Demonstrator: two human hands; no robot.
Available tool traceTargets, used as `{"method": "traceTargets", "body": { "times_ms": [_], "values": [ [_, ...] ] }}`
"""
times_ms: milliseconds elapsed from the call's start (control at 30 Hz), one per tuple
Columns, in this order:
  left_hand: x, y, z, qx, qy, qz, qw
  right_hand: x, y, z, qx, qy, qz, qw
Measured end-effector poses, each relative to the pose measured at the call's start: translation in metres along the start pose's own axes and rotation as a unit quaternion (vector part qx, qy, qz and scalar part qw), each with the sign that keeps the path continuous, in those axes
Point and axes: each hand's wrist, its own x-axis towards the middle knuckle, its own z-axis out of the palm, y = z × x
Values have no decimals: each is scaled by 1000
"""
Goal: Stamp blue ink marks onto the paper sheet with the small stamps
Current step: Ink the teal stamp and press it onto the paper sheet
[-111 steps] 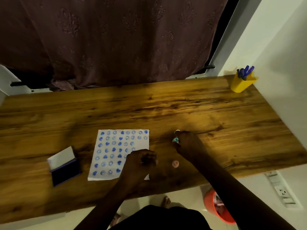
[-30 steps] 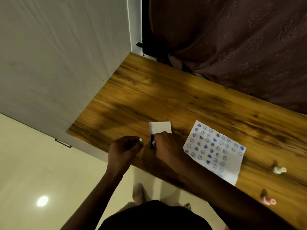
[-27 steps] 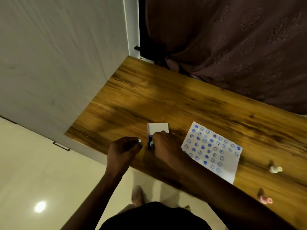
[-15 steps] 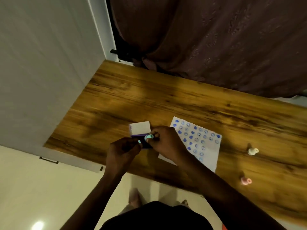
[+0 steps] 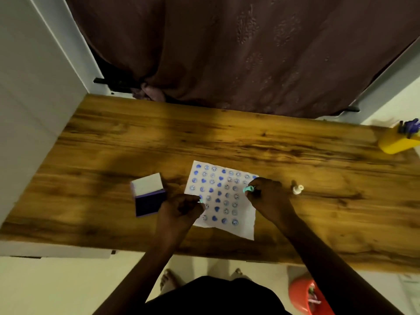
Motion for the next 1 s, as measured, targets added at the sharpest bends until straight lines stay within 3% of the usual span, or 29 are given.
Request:
{"method": "traceTargets", "body": {
  "times_ms": [200,533,1000],
  "values": [
    [2,5,22,16,-11,-18,1000,11,13,3,-75,-33,-17,996],
    [4,12,34,-10,3,-32,999,21,13,11,-106,-72,-32,991],
    [12,12,49,6,-9,-48,999,25,9,21,-161,-72,-26,984]
  ]
}}
